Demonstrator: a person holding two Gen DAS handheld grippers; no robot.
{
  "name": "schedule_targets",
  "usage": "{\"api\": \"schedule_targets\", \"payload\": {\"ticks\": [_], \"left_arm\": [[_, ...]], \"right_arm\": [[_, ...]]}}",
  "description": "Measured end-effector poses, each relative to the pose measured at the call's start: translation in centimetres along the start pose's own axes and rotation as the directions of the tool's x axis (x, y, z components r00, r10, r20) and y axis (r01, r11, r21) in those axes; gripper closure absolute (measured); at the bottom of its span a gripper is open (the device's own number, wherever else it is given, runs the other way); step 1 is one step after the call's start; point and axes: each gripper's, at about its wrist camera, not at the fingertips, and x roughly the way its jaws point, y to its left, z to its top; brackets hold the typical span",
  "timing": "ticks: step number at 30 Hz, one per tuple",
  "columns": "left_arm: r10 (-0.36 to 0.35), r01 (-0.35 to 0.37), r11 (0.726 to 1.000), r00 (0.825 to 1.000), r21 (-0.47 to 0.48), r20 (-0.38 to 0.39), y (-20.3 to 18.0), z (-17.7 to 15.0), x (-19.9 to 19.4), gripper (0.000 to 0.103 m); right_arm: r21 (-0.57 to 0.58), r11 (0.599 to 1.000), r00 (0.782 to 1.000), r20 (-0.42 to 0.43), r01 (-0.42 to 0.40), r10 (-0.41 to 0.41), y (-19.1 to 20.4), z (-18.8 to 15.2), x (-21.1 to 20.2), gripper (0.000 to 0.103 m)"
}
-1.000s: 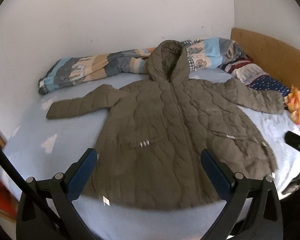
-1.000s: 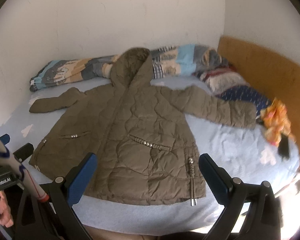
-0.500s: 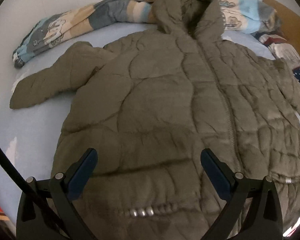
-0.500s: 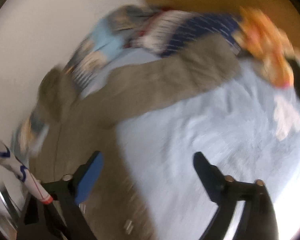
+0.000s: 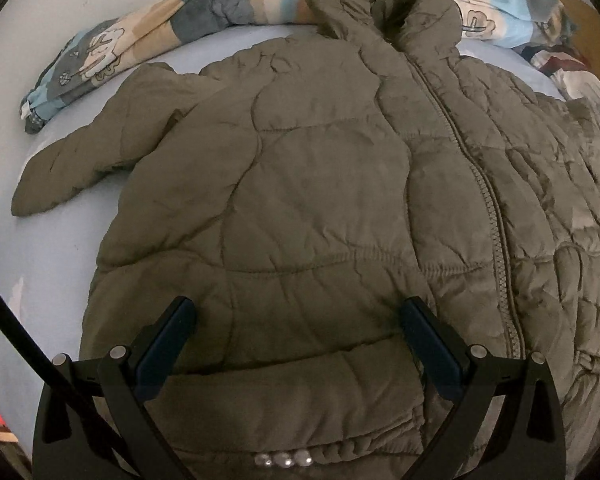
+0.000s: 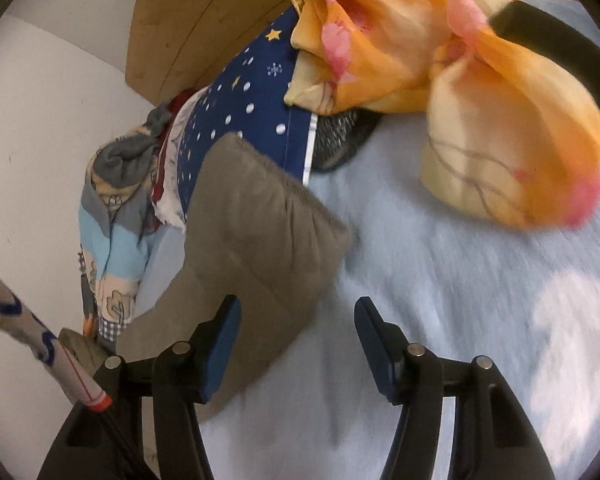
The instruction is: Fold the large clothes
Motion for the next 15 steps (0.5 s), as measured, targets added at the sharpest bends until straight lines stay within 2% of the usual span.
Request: {"api": "schedule_targets", "payload": {"ticks": [4,6,7,9,10,12,15], "left_arm": [[-0.001,0.001,1.0,1.0,0.002,0.006,0.1,-0.1,0.2,0.0],[0.0,0.0,1.0,1.0,-0.001,0.006,0.1,-0.1,0.3,0.0],[0.0,0.0,1.0,1.0,-0.002,0.007,0.1,-0.1,0.3,0.0],[-0.001,0.001,1.0,1.0,-0.003,0.009,0.1,-0.1,0.3,0.0],[0.0,0.0,1.0,1.0,-0.003,0.01,0.1,-0.1,0.3,0.0],[-0.003,0.003,1.0,1.0,-0.01,0.013,0.2,-0.1,0.2,0.0],[-0.009,0.01,1.0,1.0,-0.025,0.025,0.4,-0.2,-0.2,0.0]], "right_arm": [[-0.022,0.999,0.999,0.014,0.036,-0.036,-0.5,1.7,2.0,0.041],[-0.023,0.999,0.999,0.007,0.032,-0.032,-1.2,2.3,3.5,0.048],[-0.031,0.999,0.999,0.005,0.033,-0.033,-1.4,2.2,4.0,0.055],[-0.055,0.998,0.999,0.009,0.039,-0.039,-1.2,2.4,4.4,0.07],[-0.062,0.997,0.998,0.027,0.053,-0.052,-0.9,2.6,4.2,0.083],[-0.048,0.999,0.998,0.06,0.02,-0.017,0.0,2.8,3.3,0.088],[-0.111,0.993,0.99,0.132,-0.027,0.042,4.4,2.8,0.3,0.09]]}}
